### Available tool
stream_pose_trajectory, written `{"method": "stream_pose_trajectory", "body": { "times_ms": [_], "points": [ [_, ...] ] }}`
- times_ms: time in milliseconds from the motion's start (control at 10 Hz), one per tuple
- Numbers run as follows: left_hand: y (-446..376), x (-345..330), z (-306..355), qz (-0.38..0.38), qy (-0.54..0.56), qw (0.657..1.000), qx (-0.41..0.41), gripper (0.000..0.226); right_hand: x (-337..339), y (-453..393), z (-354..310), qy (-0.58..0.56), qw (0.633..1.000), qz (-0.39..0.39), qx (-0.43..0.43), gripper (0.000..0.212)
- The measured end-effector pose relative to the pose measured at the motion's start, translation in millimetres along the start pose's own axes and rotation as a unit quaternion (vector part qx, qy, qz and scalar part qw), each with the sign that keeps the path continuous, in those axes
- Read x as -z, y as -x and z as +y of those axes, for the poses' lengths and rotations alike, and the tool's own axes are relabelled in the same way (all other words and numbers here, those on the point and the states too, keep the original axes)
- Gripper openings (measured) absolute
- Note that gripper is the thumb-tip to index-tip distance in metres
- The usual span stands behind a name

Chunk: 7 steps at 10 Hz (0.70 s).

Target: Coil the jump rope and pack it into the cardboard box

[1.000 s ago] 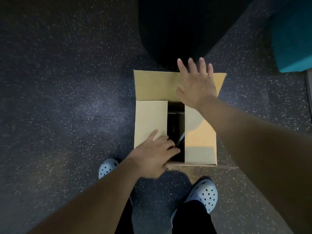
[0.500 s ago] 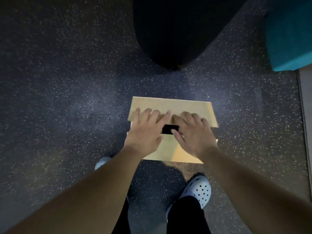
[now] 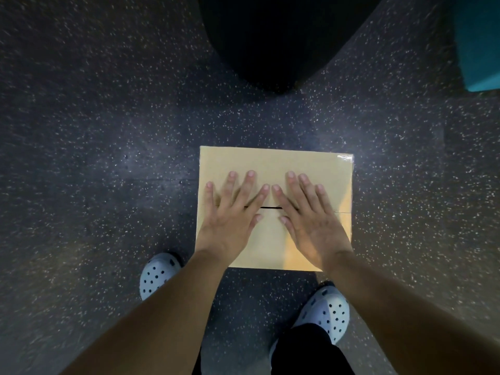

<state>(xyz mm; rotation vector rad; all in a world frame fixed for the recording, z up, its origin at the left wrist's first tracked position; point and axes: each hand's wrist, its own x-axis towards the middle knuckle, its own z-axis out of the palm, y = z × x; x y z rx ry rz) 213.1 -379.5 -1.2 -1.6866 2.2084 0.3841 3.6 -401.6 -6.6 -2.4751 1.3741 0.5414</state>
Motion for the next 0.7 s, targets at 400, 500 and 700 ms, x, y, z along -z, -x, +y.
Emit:
{"method": "stream_pose_trajectory", "body": {
  "times_ms": [400, 500, 700],
  "points": [
    [-6, 17, -4, 0.014, -0.009, 1.000, -0.024, 0.056, -2, -3, -6, 0.013, 0.999, 0.031, -0.012, 0.060],
    [-4, 37, -12, 0.024, -0.003, 0.999, -0.048, 0.047, 27, -2, -8, -0.024, 0.999, 0.040, -0.023, 0.049],
    [-3, 67, -23, 0.061, 0.063, 0.996, -0.023, 0.038, 70, -5, -1, -0.080, 0.992, 0.088, -0.035, 0.041]
  ]
}}
